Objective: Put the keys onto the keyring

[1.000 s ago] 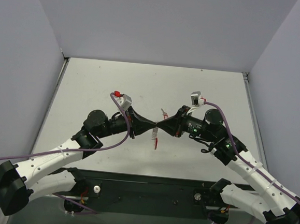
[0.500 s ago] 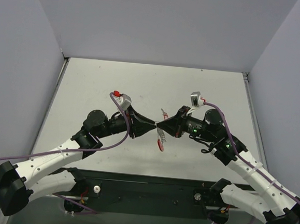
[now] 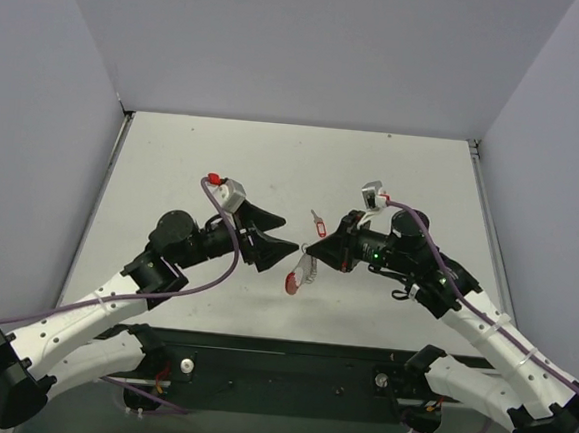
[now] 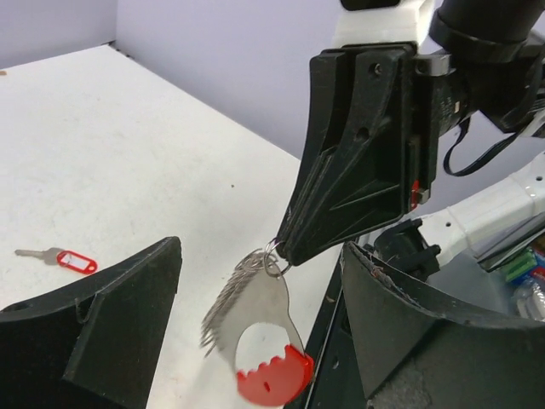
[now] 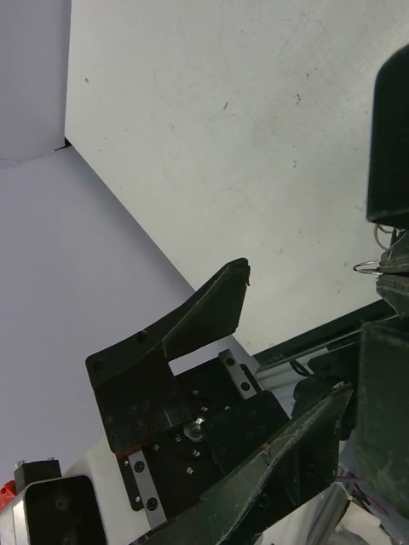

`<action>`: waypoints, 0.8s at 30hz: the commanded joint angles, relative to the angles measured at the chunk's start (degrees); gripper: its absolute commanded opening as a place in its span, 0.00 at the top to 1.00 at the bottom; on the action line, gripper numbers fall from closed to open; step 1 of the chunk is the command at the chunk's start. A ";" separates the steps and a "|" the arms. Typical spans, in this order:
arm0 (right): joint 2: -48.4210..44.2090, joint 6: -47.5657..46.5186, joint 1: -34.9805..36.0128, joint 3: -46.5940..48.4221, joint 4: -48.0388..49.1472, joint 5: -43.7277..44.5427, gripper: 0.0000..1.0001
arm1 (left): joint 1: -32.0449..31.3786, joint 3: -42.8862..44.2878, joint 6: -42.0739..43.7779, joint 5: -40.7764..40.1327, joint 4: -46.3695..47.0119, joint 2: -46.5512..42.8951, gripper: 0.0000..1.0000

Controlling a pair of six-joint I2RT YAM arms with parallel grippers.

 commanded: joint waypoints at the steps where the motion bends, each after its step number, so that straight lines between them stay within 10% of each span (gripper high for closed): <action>1: -0.11 -6.16 0.24 6.26 -4.36 -1.34 1.00 | 0.46 6.05 4.97 -1.15 -8.24 -0.11 0.15; 24: -3.45 -8.28 -0.37 6.70 0.62 -11.45 1.00 | 1.95 12.21 6.12 23.89 -8.26 5.16 0.33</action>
